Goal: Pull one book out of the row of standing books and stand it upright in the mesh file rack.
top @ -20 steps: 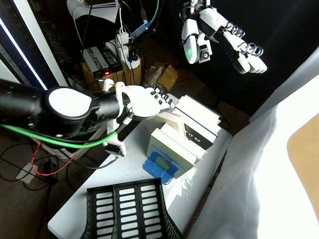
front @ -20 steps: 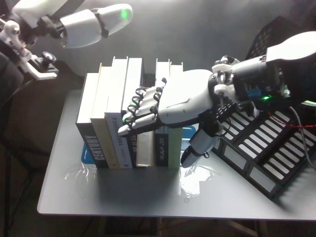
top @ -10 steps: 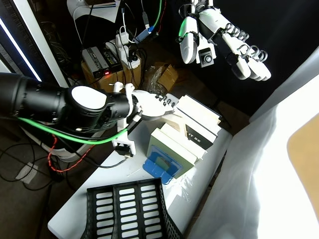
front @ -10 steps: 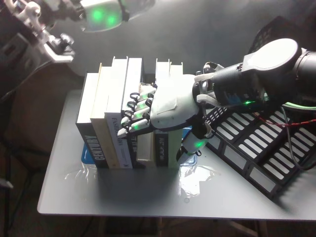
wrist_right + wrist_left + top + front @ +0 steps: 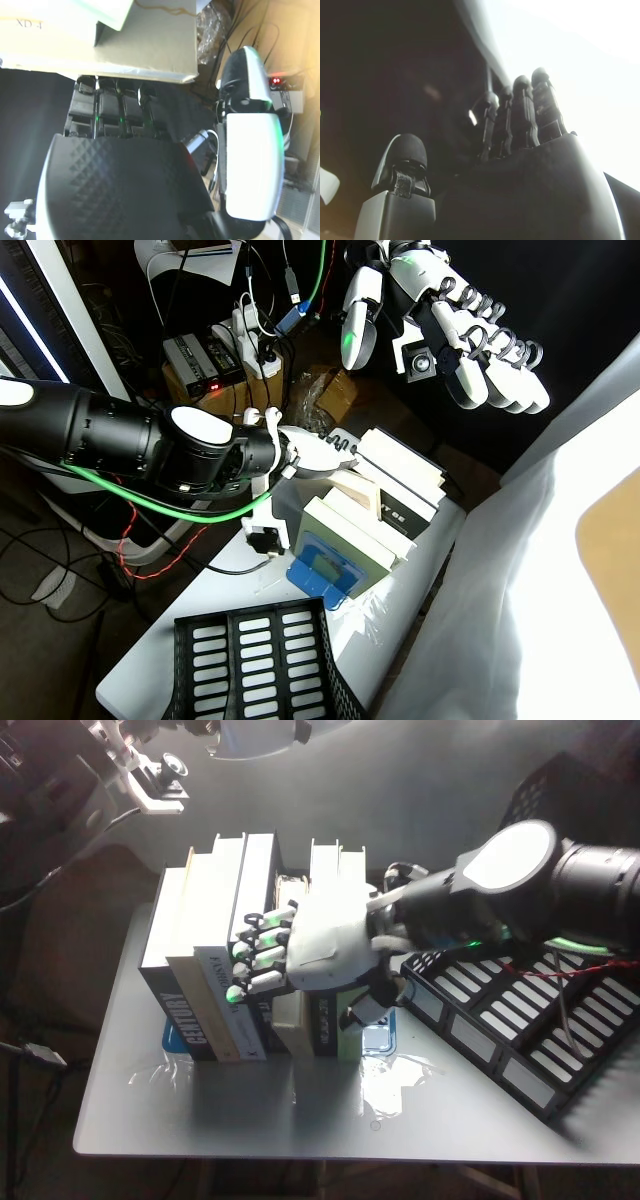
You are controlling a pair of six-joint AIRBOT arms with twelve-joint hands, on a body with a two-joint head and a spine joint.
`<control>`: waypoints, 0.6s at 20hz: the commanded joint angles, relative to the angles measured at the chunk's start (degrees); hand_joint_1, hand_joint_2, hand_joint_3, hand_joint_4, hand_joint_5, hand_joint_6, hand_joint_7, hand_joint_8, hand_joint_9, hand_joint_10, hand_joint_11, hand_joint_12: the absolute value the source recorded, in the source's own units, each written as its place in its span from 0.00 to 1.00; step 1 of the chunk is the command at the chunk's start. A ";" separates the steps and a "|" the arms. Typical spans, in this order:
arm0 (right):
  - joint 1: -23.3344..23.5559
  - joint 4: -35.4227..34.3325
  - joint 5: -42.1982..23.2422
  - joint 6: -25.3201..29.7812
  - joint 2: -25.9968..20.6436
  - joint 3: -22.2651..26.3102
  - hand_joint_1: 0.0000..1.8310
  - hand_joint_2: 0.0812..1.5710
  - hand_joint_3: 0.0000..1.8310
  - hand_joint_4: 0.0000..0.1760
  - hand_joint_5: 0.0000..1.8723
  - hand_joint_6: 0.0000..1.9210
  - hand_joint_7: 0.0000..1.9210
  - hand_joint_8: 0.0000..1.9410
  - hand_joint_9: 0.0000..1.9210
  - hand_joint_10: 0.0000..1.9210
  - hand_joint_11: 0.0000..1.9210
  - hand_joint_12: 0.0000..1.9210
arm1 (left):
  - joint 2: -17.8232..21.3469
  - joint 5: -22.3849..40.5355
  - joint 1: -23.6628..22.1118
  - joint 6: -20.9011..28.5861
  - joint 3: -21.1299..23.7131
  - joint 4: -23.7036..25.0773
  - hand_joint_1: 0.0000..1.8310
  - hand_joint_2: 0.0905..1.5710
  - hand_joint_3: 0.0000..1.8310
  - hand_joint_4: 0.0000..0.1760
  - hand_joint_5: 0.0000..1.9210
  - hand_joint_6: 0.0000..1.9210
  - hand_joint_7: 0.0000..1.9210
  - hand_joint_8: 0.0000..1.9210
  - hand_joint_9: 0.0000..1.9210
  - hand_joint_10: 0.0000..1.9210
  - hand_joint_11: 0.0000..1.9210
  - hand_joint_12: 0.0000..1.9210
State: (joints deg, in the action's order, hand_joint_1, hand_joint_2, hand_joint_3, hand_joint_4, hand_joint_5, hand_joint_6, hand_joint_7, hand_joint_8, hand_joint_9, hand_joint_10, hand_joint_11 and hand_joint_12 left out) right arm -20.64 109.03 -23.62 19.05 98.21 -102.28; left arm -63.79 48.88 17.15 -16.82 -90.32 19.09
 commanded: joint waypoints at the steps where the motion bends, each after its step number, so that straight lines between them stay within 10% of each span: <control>1: -1.29 2.15 3.39 0.52 0.72 -0.55 0.63 0.73 0.00 0.00 0.36 0.54 0.44 0.42 0.41 0.23 0.13 0.76 | 0.03 6.72 -1.67 0.32 -0.14 -1.62 0.05 0.85 0.01 0.00 0.04 0.00 0.00 0.00 0.00 0.00 0.00 0.00; 2: -1.50 2.81 4.41 0.52 1.18 -1.00 0.72 0.72 0.01 0.00 0.44 0.62 0.48 0.48 0.40 0.63 0.19 0.87 | -0.08 6.83 -1.96 0.37 -0.14 -1.31 0.05 0.85 0.01 0.00 0.04 0.00 0.00 0.00 0.00 0.00 0.00 0.00; 3: -1.70 3.54 5.13 0.83 1.65 -1.60 0.74 0.73 0.01 0.00 0.44 0.58 0.46 0.68 0.39 0.73 0.34 0.97 | -0.18 6.95 -2.18 0.50 -0.14 -1.06 0.05 0.85 0.01 0.00 0.04 0.00 0.00 0.00 0.00 0.00 0.00 0.00; 4: -1.70 3.68 5.17 1.14 1.81 -2.00 0.70 0.70 0.00 0.00 0.52 0.45 0.51 0.66 0.49 0.79 0.43 0.98 | -0.24 6.99 -2.38 0.58 -0.14 -0.66 0.05 0.85 0.01 0.00 0.04 0.00 0.00 0.00 0.00 0.00 0.00 0.00; 6: -1.70 4.32 5.39 1.40 1.86 -2.29 0.64 0.70 0.01 0.00 0.52 0.53 0.54 0.91 0.55 0.99 0.52 1.00 | -0.31 7.11 -2.47 0.68 -0.16 -0.48 0.05 0.85 0.01 0.00 0.04 0.00 0.00 0.00 0.00 0.00 0.00 0.00; 8: -1.70 4.34 5.38 1.58 1.85 -2.42 0.74 0.70 0.03 0.00 0.46 0.61 0.49 0.57 0.42 0.75 0.33 0.98 | -0.35 7.33 -2.46 0.84 -0.26 -0.49 0.05 0.85 0.01 0.00 0.04 0.00 0.00 0.00 0.00 0.00 0.00 0.00; 12: -1.68 4.50 5.32 1.58 1.77 -2.47 0.74 0.71 0.00 0.00 0.45 0.67 0.52 0.45 0.42 0.67 0.28 0.87 | -0.35 7.47 -2.44 0.94 -0.31 -0.51 0.05 0.85 0.01 0.00 0.04 0.00 0.00 0.00 0.00 0.00 0.00 0.00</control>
State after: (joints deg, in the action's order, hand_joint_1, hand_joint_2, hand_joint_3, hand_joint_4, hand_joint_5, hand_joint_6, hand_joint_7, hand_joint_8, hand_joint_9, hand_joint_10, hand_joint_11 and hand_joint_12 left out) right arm -20.82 111.48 -21.93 19.66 100.95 -103.59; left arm -64.47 49.80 15.94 -16.21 -90.63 20.97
